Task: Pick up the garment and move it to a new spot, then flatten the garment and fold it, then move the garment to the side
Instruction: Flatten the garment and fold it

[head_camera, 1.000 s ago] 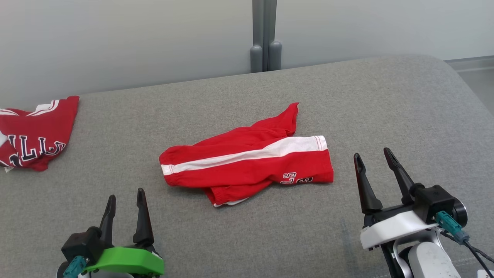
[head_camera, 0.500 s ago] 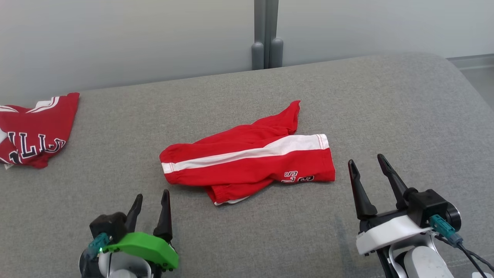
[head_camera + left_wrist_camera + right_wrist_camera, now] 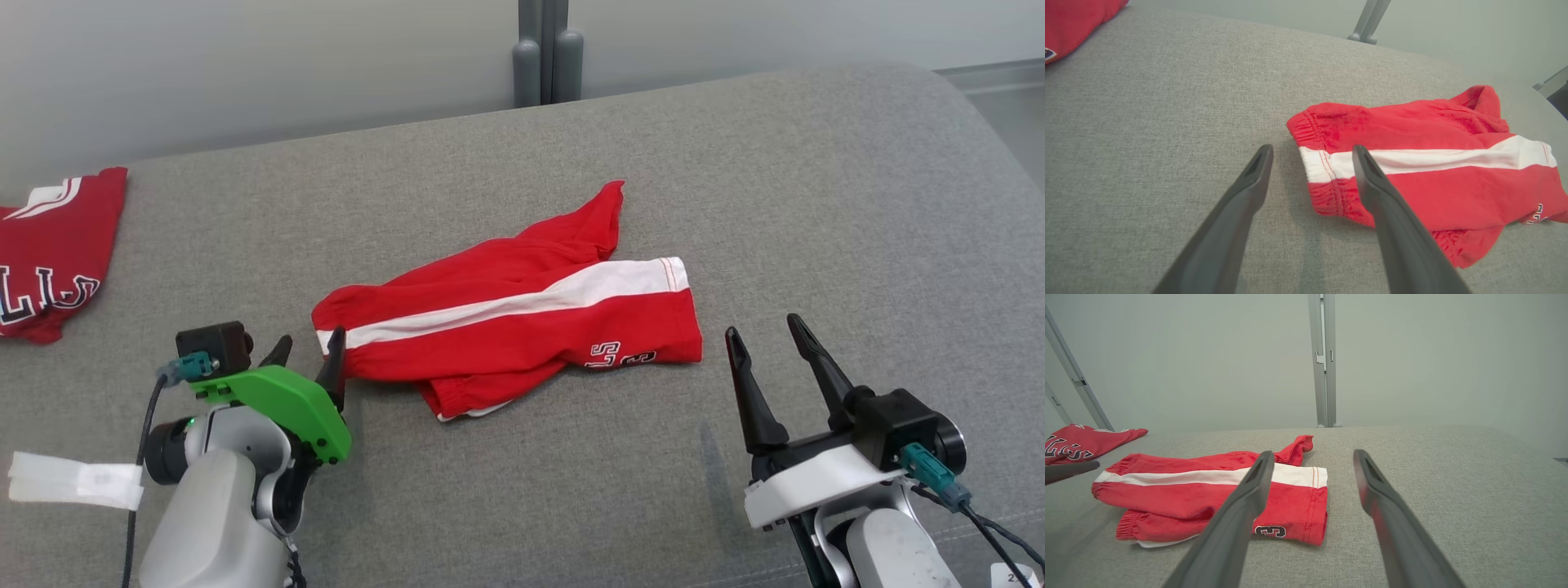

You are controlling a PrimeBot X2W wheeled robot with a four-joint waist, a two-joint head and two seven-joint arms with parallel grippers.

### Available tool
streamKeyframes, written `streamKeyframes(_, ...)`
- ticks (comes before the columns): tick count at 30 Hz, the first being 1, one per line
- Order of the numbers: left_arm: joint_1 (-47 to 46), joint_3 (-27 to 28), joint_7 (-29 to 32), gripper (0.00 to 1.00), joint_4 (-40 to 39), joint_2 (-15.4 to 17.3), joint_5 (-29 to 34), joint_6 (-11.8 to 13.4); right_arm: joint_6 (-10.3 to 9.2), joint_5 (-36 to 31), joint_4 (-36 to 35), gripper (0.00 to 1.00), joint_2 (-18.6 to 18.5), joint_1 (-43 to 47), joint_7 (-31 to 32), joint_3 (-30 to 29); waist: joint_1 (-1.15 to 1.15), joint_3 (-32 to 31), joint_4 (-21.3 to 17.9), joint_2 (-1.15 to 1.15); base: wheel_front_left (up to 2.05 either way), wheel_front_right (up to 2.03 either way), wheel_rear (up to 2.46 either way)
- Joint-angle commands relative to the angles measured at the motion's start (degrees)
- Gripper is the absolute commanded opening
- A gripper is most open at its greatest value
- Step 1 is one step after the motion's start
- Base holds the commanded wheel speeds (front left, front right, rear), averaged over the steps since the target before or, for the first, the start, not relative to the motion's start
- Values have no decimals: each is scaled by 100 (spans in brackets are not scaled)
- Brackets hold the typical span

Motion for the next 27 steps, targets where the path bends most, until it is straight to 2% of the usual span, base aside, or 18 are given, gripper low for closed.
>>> streamKeyframes(1, -204, -6, 152, 100, 116, 77, -26, 45, 0, 8, -19, 100, -21, -99, -22, 1, 0, 139, -61, 0, 0, 0, 0)
streamKeyframes(14, -692, -71, 588, 100, 538, 200, 5, 234, 0, 33, -23, 100, -21, -201, -22, -17, 0, 346, -135, 0, 0, 0, 0)
streamKeyframes(22, -659, -147, 785, 100, 535, 188, -140, 105, 0, 52, -31, 100, -21, -198, -22, -51, 0, 359, -136, 0, 0, 0, 0)
streamKeyframes(25, -608, -173, 901, 71, 481, 208, -194, 85, 0, 54, -40, 100, -21, -190, -22, -62, 0, 360, -132, 0, 0, 0, 0)
streamKeyframes(27, -555, -191, 1013, 43, 393, 222, -233, 77, 0, 59, -38, 100, -22, -201, -22, -70, 0, 363, -125, 0, 0, 0, 0)
